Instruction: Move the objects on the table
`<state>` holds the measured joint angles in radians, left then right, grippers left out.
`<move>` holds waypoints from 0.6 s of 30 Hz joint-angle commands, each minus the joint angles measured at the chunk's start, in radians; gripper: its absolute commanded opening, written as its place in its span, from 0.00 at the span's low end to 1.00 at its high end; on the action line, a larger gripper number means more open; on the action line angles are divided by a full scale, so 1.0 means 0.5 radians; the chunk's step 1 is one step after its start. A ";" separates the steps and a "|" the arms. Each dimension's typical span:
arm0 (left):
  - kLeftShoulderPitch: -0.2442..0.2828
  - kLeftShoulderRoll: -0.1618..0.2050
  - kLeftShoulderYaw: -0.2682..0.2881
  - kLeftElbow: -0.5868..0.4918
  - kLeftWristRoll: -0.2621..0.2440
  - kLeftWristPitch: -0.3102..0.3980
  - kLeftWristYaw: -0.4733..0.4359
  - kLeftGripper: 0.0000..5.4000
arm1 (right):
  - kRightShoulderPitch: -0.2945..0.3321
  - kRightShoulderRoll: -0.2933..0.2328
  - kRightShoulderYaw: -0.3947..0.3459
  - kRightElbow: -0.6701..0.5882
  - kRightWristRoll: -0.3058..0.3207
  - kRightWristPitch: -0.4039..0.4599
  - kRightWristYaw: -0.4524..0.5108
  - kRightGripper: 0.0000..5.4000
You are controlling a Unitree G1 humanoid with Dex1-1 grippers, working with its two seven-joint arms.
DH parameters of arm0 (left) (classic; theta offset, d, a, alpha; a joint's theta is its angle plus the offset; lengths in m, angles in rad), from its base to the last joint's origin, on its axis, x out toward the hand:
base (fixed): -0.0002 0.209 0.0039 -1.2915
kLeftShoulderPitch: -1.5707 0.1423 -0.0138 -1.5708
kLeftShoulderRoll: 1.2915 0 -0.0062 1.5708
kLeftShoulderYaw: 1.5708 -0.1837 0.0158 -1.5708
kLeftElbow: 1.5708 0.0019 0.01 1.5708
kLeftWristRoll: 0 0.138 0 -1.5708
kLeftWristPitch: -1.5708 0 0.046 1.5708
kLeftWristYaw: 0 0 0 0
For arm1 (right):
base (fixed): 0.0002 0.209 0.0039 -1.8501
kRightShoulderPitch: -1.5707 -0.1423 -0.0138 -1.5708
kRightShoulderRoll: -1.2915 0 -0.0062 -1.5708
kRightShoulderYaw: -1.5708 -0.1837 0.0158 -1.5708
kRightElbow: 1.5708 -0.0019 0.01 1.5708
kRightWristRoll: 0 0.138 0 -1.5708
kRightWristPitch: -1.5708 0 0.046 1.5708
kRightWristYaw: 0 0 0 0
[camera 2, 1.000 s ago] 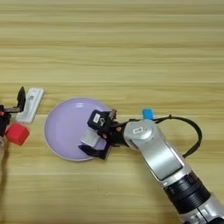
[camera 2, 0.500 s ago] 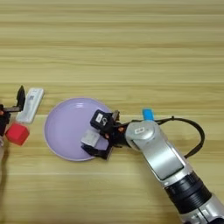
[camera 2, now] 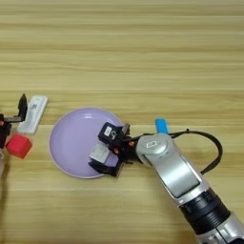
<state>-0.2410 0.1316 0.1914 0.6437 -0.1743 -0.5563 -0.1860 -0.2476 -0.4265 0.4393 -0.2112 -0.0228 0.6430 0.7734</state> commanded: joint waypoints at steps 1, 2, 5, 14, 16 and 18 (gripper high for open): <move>0.016 -0.005 0.000 -0.013 0.008 0.025 0.004 1.00 | 0.006 -0.040 0.021 0.015 -0.007 0.031 0.001 0.90; 0.016 -0.005 0.001 -0.013 0.008 0.025 0.004 1.00 | 0.006 -0.042 0.023 0.014 -0.007 0.031 0.001 0.88; 0.017 -0.006 0.001 -0.017 0.006 0.026 0.003 1.00 | 0.006 -0.049 0.026 0.008 -0.004 0.031 0.002 0.83; 0.019 -0.008 0.002 -0.023 0.001 0.029 0.002 1.00 | -0.013 -0.060 0.024 0.003 -0.001 0.038 -0.004 0.64; 0.019 -0.007 0.003 -0.023 0.000 0.030 0.001 1.00 | -0.016 -0.059 0.022 0.001 0.000 0.038 -0.006 0.61; 0.019 -0.007 0.003 -0.024 -0.001 0.030 0.000 1.00 | -0.017 -0.059 0.021 -0.003 0.001 0.038 -0.008 0.57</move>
<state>-0.2405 0.1315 0.1918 0.6392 -0.1756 -0.5558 -0.1863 -0.2494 -0.4367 0.4469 -0.2139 -0.0134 0.6449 0.7734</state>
